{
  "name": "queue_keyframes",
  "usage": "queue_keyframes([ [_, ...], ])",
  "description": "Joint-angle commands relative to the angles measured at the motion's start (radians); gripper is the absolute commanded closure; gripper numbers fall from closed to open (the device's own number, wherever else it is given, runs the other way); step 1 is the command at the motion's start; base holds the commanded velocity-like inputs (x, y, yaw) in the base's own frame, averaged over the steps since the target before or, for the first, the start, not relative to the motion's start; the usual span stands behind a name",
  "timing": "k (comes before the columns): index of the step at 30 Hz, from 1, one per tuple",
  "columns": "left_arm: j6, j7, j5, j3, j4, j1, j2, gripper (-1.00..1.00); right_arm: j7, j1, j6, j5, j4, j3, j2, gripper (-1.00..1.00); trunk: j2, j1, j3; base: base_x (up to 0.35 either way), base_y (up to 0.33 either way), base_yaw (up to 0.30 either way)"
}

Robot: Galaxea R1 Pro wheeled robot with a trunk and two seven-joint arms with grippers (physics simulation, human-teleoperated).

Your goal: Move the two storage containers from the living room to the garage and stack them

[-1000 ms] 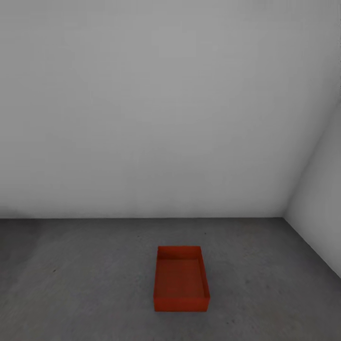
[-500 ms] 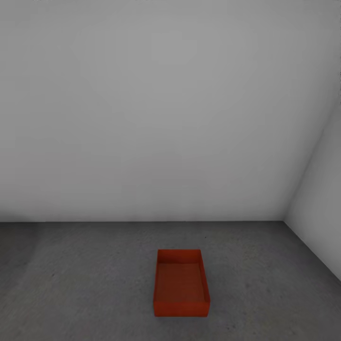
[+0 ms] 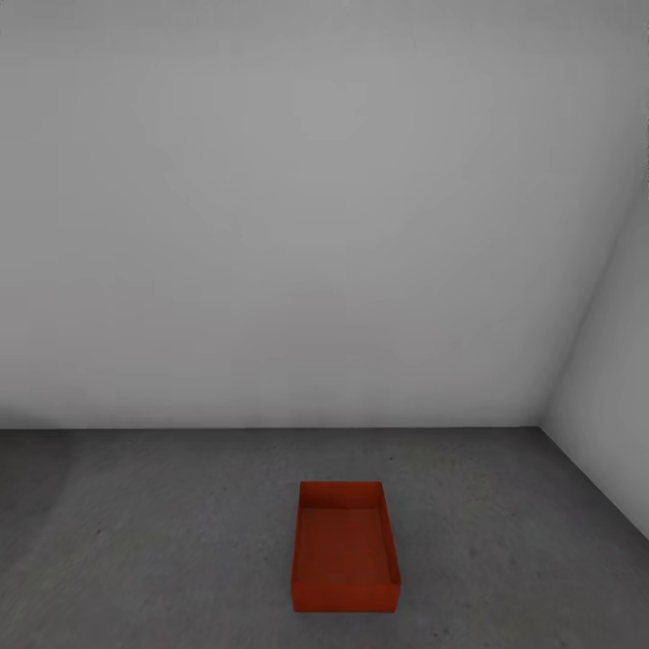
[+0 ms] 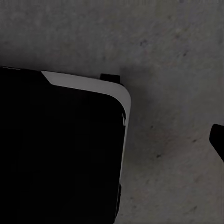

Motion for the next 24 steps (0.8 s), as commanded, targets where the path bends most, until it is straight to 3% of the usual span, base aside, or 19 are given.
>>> queue_keyframes([
  [1,-0.002,0.001,0.005,0.003,0.000,-0.001,0.000,-1.00,0.002,-0.001,-0.006,-0.007,0.003,0.008,0.000,-1.00,-0.001,0.000,0.001,0.000,0.000,0.000],
  [9,-0.002,0.001,0.005,0.003,0.000,-0.001,0.000,-1.00,0.002,-0.001,-0.006,0.015,0.003,0.008,0.000,-1.00,-0.001,0.000,0.014,0.000,0.000,0.000],
  [24,-0.002,0.001,0.005,0.003,0.000,0.000,0.000,-1.00,0.002,-0.001,-0.006,0.017,0.003,0.007,0.001,-1.00,-0.001,0.000,0.038,0.000,0.000,0.000],
])
